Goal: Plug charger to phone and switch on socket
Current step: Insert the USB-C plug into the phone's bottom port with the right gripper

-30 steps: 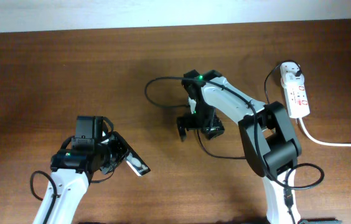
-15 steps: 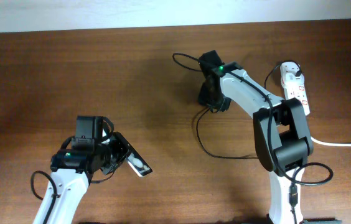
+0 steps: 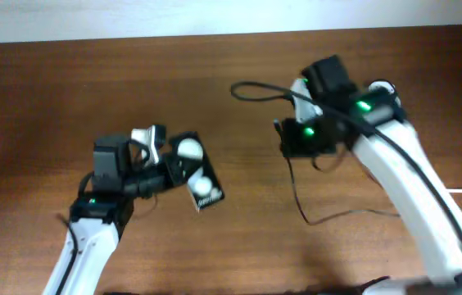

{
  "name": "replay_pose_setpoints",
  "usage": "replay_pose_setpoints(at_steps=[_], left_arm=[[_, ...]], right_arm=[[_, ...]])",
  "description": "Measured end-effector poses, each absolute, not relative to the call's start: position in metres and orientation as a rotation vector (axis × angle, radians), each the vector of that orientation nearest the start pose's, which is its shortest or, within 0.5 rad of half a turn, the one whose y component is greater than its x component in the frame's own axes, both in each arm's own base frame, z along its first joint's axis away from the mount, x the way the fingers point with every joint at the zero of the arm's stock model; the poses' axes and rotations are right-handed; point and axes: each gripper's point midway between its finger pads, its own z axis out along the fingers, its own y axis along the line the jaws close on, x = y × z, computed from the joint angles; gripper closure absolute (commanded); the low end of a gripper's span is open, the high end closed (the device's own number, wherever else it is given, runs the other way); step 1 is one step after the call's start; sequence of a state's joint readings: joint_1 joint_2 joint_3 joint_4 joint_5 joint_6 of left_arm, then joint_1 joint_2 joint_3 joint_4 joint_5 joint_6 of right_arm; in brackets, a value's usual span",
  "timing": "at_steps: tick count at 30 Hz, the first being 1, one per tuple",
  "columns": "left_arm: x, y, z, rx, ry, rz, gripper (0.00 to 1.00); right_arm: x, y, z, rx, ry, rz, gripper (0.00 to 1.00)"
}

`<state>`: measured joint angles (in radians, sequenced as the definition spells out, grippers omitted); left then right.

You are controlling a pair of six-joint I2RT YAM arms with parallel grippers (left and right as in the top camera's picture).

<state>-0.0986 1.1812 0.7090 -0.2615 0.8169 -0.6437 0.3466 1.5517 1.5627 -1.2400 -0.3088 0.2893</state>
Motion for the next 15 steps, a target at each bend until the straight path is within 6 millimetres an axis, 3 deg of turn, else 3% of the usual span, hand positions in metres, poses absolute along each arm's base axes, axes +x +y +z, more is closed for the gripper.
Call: replay_pose_setpoints(at_steps=[2,4,5,6,7,10,11,15], left_arm=[[0.326,-0.175,0.218,0.053,2.081,-1.47,1.0],[0.342,-0.185,0.231,0.087,1.993,-1.619,1.0],[0.343,-0.187,0.232,0.079,1.976,-1.661,1.0],[0.347,-0.188,0.243,0.108,1.914,-1.687,1.0],[0.347,-0.189,0.261,0.122,1.851,-1.719,1.0],[0.347,-0.189,0.266,0.023,1.876,-1.804,1.0],[0.347,-0.189,0.265,-0.026,1.895,-1.837,1.0],[0.345,-0.189,0.265,-0.056,1.911,-1.866,1.0]], right_arm=[[0.27,0.166,0.25,-0.265,2.78,0.677,0.96],[0.235,0.167,0.279,-0.369,2.684,0.756,0.96],[0.227,0.17,0.283,-0.396,2.647,0.775,0.96],[0.207,0.173,0.272,-0.425,2.656,0.801,0.96],[0.201,0.179,0.263,-0.454,2.649,0.82,0.96],[0.188,0.221,0.22,-0.606,2.617,0.842,0.96],[0.186,0.228,0.214,-0.626,2.618,0.805,0.96],[0.201,0.239,0.219,-0.622,2.518,0.715,0.96]])
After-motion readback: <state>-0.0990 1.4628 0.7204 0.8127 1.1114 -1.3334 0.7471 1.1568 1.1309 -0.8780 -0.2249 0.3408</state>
